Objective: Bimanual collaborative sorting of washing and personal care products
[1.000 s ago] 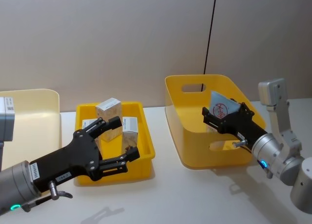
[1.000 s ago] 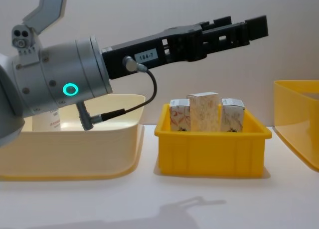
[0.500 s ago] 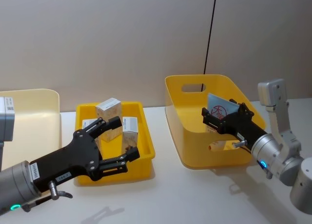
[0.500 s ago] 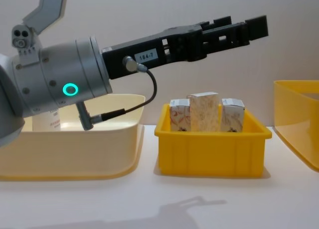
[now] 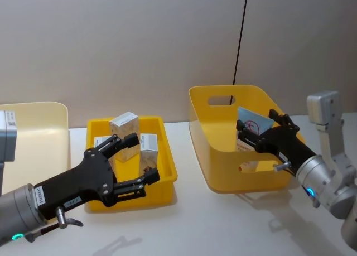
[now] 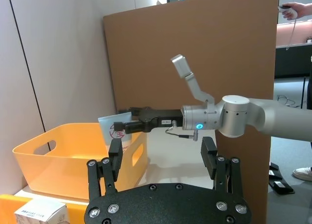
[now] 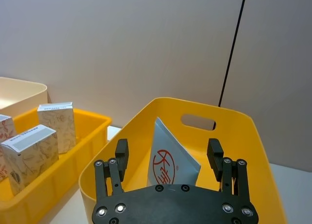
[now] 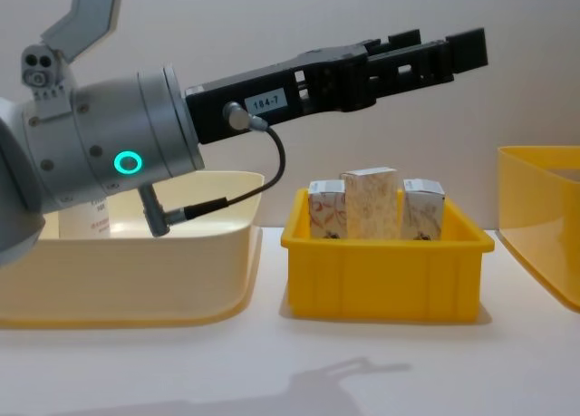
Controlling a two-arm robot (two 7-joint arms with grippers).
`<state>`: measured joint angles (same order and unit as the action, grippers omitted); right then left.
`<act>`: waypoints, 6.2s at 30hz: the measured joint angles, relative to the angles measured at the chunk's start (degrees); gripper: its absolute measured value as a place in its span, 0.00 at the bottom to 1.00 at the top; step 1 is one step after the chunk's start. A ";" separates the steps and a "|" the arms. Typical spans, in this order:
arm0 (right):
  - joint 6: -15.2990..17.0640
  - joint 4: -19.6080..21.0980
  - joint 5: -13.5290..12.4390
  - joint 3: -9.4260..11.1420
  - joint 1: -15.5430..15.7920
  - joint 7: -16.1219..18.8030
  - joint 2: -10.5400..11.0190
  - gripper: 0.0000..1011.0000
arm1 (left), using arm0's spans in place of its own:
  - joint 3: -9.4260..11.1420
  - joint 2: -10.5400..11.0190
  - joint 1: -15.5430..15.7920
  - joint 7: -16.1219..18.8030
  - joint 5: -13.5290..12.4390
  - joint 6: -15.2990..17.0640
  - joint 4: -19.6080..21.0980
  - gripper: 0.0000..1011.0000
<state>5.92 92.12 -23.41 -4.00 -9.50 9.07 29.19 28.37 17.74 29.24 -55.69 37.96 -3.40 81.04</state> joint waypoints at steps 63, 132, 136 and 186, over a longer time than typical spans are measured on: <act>-3.97 9.10 6.98 -8.92 10.34 -5.27 -9.85 0.99 | -1.11 1.97 -7.31 25.70 -12.34 1.94 5.68 0.99; -3.68 8.91 6.92 -9.14 9.79 -4.32 -9.98 0.99 | -2.34 4.15 -15.66 55.07 -26.48 4.23 12.17 0.99; -3.21 8.64 6.92 -9.44 9.10 -3.89 -10.26 0.99 | -2.34 4.15 -15.65 55.07 -26.48 4.22 12.16 0.99; 5.89 -3.14 13.86 -14.20 -3.33 -9.54 -21.00 0.99 | -2.34 4.16 -15.65 55.06 -26.47 4.20 12.14 0.99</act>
<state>11.81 88.98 -9.55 -18.20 -12.83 -0.47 8.19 26.02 21.89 13.59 -0.63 11.48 0.80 93.18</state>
